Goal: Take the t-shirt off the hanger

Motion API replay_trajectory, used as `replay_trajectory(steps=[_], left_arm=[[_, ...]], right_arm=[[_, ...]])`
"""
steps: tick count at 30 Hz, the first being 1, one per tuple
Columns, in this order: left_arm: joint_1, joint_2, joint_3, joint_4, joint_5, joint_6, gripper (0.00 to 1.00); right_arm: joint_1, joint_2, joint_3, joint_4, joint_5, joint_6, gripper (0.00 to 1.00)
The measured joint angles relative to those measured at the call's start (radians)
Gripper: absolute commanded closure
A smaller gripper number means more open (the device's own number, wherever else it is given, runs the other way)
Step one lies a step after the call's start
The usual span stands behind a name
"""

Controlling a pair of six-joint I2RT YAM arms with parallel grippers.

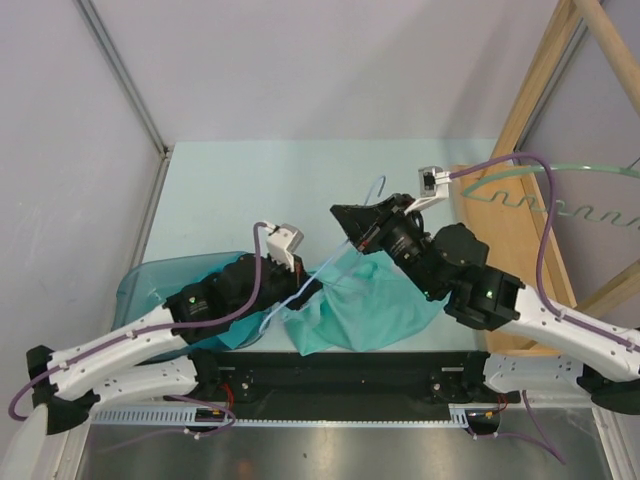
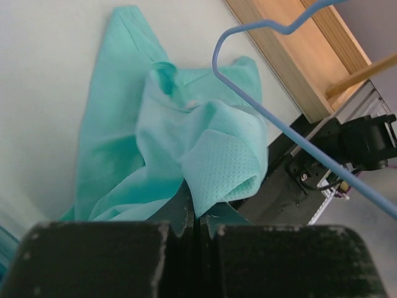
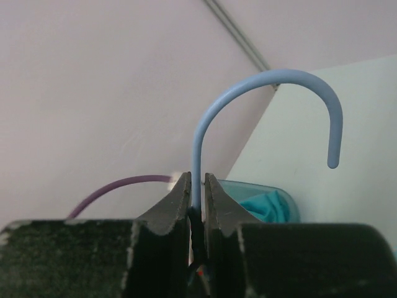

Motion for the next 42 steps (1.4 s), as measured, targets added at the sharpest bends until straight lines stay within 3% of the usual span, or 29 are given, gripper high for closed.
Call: replay_trajectory(steps=[7, 9, 10, 14, 20, 25, 27, 29, 30, 31, 35, 42], left_arm=[[0.004, 0.155, 0.006, 0.076, 0.050, 0.013, 0.81], [0.008, 0.217, 0.006, 0.099, 0.066, 0.017, 0.61], [0.009, 0.248, 0.006, 0.114, 0.078, 0.018, 0.38], [0.011, 0.376, 0.011, 0.183, 0.137, 0.021, 0.00], [0.009, 0.589, 0.041, 0.233, 0.175, 0.026, 0.00], [-0.013, 0.783, 0.108, 0.216, 0.109, 0.023, 0.00], [-0.028, 0.863, 0.151, 0.193, 0.067, 0.018, 0.01], [-0.048, 0.944, 0.197, 0.177, 0.018, 0.016, 0.14], [-0.058, 0.959, 0.222, 0.159, -0.003, 0.014, 0.24], [-0.068, 0.972, 0.237, 0.164, -0.017, 0.008, 0.54], [-0.081, 0.995, 0.232, 0.206, -0.070, -0.009, 0.98], [-0.080, 0.903, 0.119, 0.274, -0.072, -0.029, 1.00]], right_arm=[[0.046, -0.130, 0.035, -0.025, 0.046, -0.052, 1.00], [0.046, -0.204, 0.031, -0.051, 0.091, -0.055, 1.00], [0.046, -0.235, 0.029, -0.063, 0.112, -0.057, 1.00], [0.046, -0.332, 0.026, -0.109, 0.187, -0.058, 1.00], [0.047, -0.328, 0.000, -0.167, 0.216, -0.058, 1.00], [0.047, -0.317, -0.024, -0.192, 0.219, -0.060, 1.00], [0.047, -0.318, -0.031, -0.195, 0.224, -0.061, 1.00], [0.047, -0.322, -0.038, -0.197, 0.228, -0.061, 1.00], [0.047, -0.325, -0.042, -0.197, 0.232, -0.061, 1.00], [0.047, -0.328, -0.046, -0.199, 0.232, -0.061, 1.00], [0.047, -0.342, -0.053, -0.212, 0.241, -0.060, 1.00], [0.047, -0.362, -0.055, -0.224, 0.247, -0.057, 1.00]])
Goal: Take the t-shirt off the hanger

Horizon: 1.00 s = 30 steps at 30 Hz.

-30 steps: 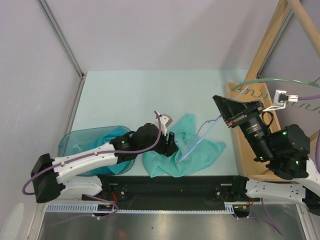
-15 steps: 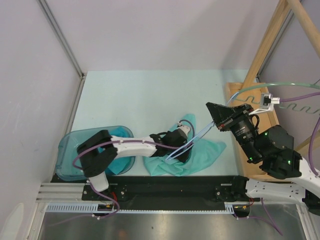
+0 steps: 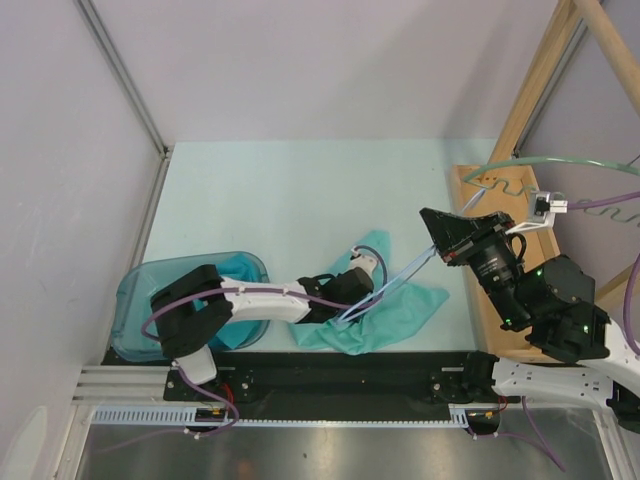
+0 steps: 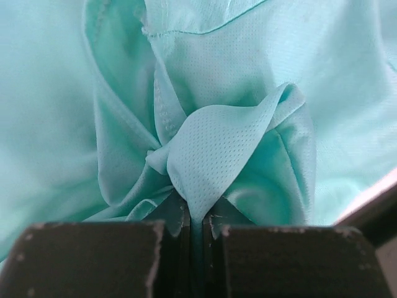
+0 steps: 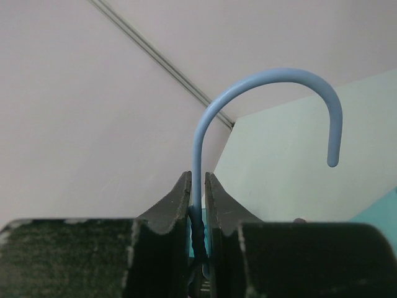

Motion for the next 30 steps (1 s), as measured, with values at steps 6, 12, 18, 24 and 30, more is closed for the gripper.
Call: replay_trajectory(steps=[6, 12, 18, 24, 30], left_arm=[[0.019, -0.251, -0.035, -0.124, -0.026, 0.027, 1.00], [0.112, -0.659, -0.032, -0.184, -0.075, 0.089, 1.00], [0.162, -0.917, 0.045, -0.292, -0.182, 0.168, 1.00], [0.165, -1.048, 0.175, -0.397, -0.338, 0.289, 1.00], [0.166, -1.164, 0.274, -0.445, -0.524, 0.397, 1.00]], right_arm=[[0.000, -0.006, -0.011, -0.001, 0.003, -0.001, 1.00], [0.000, -0.015, -0.011, -0.001, 0.005, -0.004, 1.00], [0.000, -0.016, -0.011, 0.000, 0.011, -0.014, 1.00], [0.000, -0.004, -0.011, 0.001, 0.014, -0.031, 1.00], [0.000, 0.026, -0.008, 0.005, 0.015, -0.049, 1.00]])
